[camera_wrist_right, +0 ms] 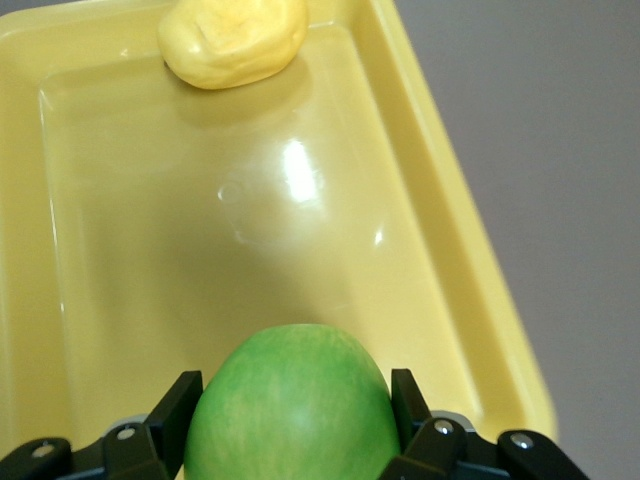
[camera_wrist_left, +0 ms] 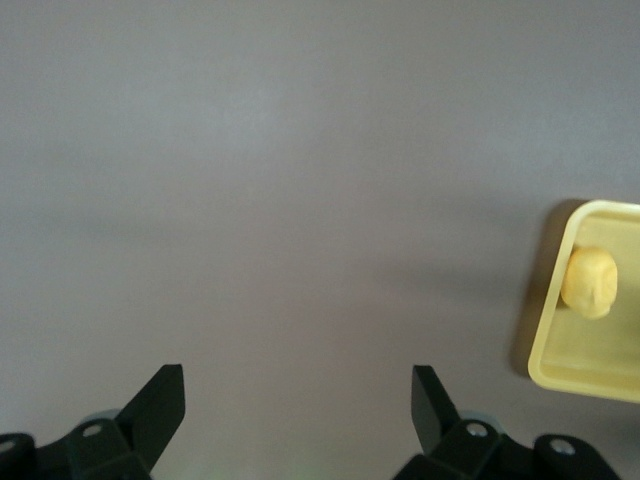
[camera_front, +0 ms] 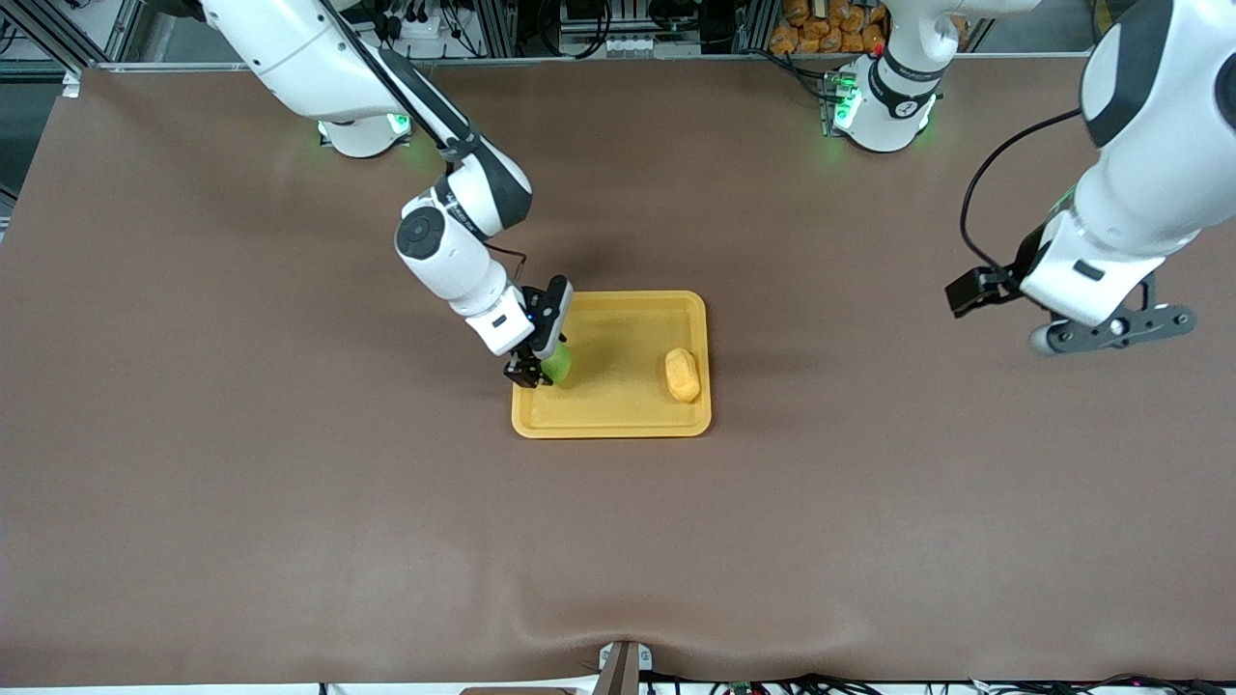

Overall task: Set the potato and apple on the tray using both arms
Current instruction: 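Withdraw the left gripper while the right gripper carries the apple to the tray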

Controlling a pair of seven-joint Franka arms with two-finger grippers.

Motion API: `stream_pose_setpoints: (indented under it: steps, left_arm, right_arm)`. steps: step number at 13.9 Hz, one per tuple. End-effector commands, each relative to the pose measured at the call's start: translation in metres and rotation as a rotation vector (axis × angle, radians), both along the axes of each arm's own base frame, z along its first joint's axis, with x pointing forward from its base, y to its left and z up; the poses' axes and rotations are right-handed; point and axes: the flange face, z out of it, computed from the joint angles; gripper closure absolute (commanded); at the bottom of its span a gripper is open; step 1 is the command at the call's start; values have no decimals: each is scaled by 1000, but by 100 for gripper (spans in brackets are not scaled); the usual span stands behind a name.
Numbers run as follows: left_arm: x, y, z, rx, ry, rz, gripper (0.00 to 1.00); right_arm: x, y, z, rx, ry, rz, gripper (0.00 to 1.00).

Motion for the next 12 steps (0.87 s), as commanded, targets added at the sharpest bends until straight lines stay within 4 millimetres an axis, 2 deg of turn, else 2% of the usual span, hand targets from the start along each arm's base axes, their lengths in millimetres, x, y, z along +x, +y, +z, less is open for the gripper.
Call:
stream_pose_setpoints:
  steps: [1, 3, 4, 5, 6, 7, 11, 12]
  left_arm:
    - [-22, 21, 20, 6, 7, -25, 0]
    - [-28, 51, 35, -1, -6, -77, 0]
    - [-34, 55, 40, -1, 10, -88, 0]
    - [-41, 58, 46, 1, 22, -82, 0]
    - [-47, 61, 53, 2, 21, -75, 0]
    - [-50, 67, 58, 3, 19, -67, 0]
    - [-47, 69, 62, 2, 33, -56, 0]
    - [-46, 69, 62, 2, 33, -59, 0]
  right_arm:
    - [-15, 16, -13, -4, 31, -63, 100]
    - [-19, 19, -16, -3, 45, -83, 100]
    - [-18, 18, -17, -5, 49, -87, 100]
    - [-18, 18, -18, -7, 54, -87, 90]
    - [-19, 18, -18, -7, 54, -87, 8]
    - [-18, 17, -17, -7, 52, -89, 0]
    - [-12, 11, -8, -6, 49, -101, 0]
    - [-9, 8, 0, -9, 50, -102, 0]
